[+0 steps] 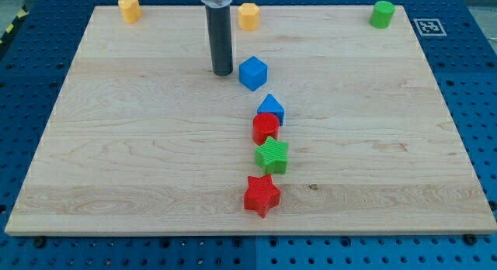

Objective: Push the yellow heart towards right

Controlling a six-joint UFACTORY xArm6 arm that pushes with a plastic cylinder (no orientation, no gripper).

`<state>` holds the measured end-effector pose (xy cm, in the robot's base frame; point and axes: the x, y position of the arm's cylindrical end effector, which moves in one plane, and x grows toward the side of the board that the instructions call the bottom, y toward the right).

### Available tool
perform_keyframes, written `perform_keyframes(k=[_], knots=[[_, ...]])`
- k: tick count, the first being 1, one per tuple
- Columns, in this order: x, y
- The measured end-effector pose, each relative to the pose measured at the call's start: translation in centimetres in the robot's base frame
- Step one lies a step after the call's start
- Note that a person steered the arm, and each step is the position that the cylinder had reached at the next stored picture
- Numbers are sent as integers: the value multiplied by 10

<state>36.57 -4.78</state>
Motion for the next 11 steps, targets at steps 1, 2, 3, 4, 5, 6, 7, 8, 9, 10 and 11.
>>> perform_keyframes(k=[1,2,3,4,5,6,7,8,9,10,11], knots=[[1,26],[8,41],[20,41],[24,41],[23,26],[0,-21],[-24,-97],[-56,-179],[-96,-244],[-160,-247],[-175,-240]])
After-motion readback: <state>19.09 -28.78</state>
